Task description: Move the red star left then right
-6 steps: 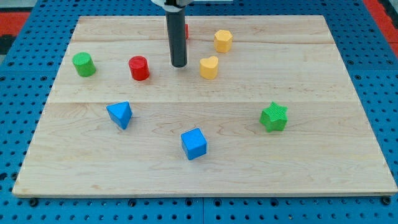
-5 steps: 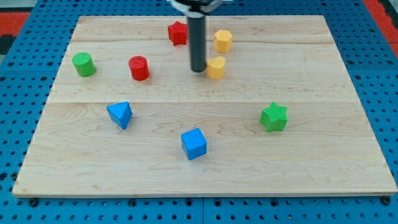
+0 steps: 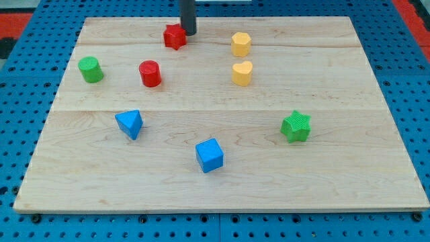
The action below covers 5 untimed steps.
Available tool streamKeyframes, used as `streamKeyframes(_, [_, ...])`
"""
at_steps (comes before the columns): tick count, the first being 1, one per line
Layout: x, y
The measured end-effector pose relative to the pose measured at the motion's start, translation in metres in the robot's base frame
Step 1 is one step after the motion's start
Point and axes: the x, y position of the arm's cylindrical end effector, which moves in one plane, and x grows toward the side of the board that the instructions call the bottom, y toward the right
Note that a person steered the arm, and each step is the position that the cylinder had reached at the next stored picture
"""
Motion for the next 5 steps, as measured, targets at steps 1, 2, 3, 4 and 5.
streamKeyframes(1, [0.010, 0.008])
streamKeyframes(2, [-0.015, -0.013])
streamKeyframes(3, [-0.015, -0.068])
streamKeyframes(4, [0.011, -0.045])
streamKeyframes(5, [0.015, -0.048])
